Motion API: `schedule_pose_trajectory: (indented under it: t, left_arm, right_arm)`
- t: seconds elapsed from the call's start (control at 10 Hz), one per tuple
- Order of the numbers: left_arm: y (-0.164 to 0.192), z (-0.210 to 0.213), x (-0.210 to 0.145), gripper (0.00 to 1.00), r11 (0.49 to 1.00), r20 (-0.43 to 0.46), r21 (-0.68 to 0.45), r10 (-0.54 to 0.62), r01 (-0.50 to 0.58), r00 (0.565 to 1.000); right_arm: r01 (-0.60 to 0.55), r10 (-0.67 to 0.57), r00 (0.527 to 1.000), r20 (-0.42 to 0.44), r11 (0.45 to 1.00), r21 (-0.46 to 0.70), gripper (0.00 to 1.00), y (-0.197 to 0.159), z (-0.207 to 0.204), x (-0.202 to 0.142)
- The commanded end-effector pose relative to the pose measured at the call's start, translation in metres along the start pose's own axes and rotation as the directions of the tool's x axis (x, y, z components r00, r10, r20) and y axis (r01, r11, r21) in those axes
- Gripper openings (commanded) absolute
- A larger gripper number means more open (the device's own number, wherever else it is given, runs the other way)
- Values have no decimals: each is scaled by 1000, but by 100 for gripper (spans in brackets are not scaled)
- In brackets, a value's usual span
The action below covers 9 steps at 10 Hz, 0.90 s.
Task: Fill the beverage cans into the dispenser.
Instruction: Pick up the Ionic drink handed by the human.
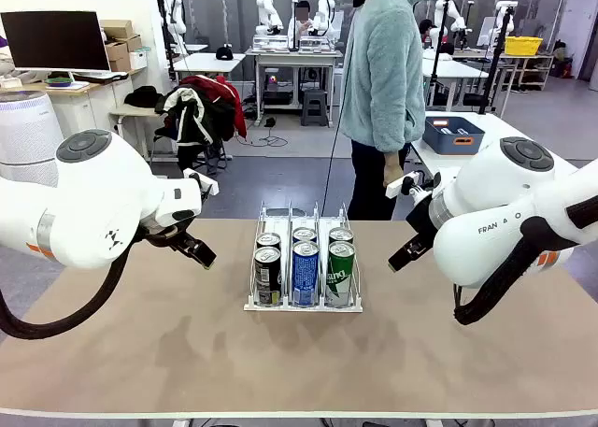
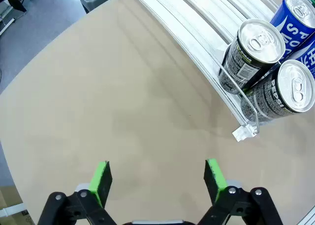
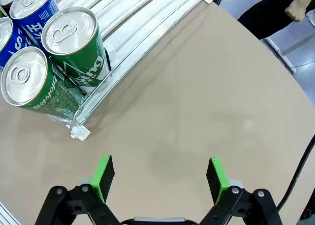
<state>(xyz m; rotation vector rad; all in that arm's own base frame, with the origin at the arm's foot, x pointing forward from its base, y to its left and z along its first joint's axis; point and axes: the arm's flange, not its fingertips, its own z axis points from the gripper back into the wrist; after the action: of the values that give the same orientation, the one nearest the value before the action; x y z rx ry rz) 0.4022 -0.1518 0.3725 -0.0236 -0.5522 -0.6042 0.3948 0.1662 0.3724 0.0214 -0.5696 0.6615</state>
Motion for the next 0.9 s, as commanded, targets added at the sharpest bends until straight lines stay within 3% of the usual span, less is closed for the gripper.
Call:
schedule_pose_trajectory:
  t: [0.0,0.8]
  left_arm:
    - [0,0,0,100,1000,0,0,0,0,1000]
    - [0,0,0,100,1000,0,0,0,0,1000]
  right_arm:
    - [0,0,1000,0,1000,0,100,0,0,0]
    - [0,0,1000,0,1000,0,100,0,0,0]
